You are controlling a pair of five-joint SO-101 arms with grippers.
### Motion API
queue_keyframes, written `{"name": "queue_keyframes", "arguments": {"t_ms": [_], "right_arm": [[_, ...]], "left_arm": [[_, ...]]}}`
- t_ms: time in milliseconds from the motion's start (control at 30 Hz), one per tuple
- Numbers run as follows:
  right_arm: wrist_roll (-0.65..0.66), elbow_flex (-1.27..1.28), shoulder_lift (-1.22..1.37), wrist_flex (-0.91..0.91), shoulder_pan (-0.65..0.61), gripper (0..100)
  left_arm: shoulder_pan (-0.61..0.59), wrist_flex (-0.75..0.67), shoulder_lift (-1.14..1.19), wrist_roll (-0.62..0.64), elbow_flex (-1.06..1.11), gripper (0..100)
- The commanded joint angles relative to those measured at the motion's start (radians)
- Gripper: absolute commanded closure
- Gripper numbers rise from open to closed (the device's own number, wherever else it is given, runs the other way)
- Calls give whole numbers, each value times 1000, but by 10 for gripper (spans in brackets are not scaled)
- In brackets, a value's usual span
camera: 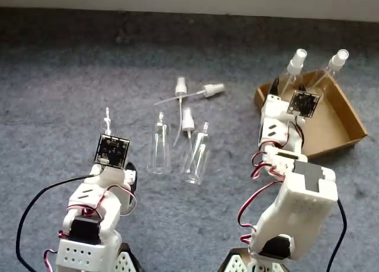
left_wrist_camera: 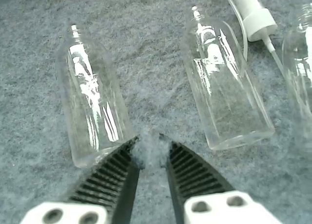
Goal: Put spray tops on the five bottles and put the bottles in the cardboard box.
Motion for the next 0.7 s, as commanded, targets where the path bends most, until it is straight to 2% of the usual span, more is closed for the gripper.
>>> {"name": "queue_keyframes", "arguments": {"t_ms": [0,300,567,667], "right_arm": [[5,-50,18,4,-22,803],[8,-58,90,-2,-22,792],[11,-50,18,-2,-21,790],[12,-45,-15,-1,-22,761]], "left_arm": [[18,-14,-8,-8,21,995],[18,-14,-8,-8,21,995],[18,-14,-8,-8,21,995],[18,-14,-8,-8,21,995]]}}
